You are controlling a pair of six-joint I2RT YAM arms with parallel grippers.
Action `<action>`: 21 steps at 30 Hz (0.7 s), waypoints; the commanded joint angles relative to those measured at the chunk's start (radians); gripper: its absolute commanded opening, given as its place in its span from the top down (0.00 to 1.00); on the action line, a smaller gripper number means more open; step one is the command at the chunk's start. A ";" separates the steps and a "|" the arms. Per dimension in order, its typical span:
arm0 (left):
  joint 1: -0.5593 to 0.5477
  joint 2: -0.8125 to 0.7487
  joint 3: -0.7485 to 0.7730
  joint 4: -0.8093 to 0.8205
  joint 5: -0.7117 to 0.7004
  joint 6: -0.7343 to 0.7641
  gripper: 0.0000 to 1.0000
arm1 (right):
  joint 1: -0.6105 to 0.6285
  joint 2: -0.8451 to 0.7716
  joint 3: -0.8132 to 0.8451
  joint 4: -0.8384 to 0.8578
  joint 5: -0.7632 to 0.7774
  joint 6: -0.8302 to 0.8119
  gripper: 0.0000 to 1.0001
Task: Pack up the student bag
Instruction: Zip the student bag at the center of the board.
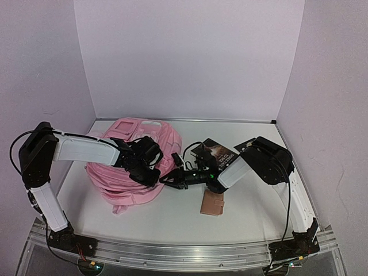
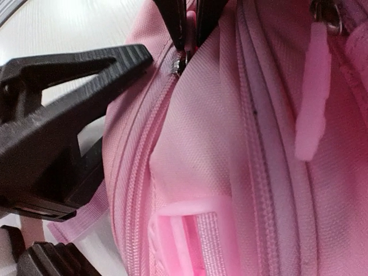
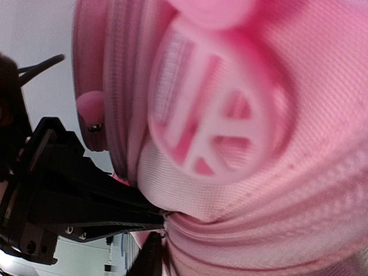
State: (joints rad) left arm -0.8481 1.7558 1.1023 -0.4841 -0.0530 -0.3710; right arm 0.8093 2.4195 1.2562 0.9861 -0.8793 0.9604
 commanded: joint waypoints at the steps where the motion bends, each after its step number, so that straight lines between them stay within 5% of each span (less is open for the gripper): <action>1: -0.010 -0.049 0.075 -0.089 -0.120 -0.009 1.00 | -0.018 -0.016 -0.002 -0.037 -0.037 0.001 0.63; 4: -0.040 -0.022 0.108 -0.129 -0.159 -0.003 1.00 | -0.022 -0.014 0.029 -0.043 -0.026 0.023 0.55; 9: -0.090 0.025 0.183 -0.208 -0.233 0.006 1.00 | -0.031 0.010 0.072 -0.058 0.007 0.056 0.58; 16: -0.125 0.040 0.256 -0.371 -0.331 -0.012 1.00 | -0.070 0.009 0.093 -0.066 0.038 0.089 0.97; 21: -0.139 0.029 0.264 -0.464 -0.365 -0.036 1.00 | -0.100 -0.009 0.112 -0.079 0.046 0.092 1.00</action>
State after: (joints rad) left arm -0.9734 1.8156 1.3165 -0.7789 -0.3275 -0.3731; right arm 0.7755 2.4199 1.3315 0.9185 -0.9200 1.0414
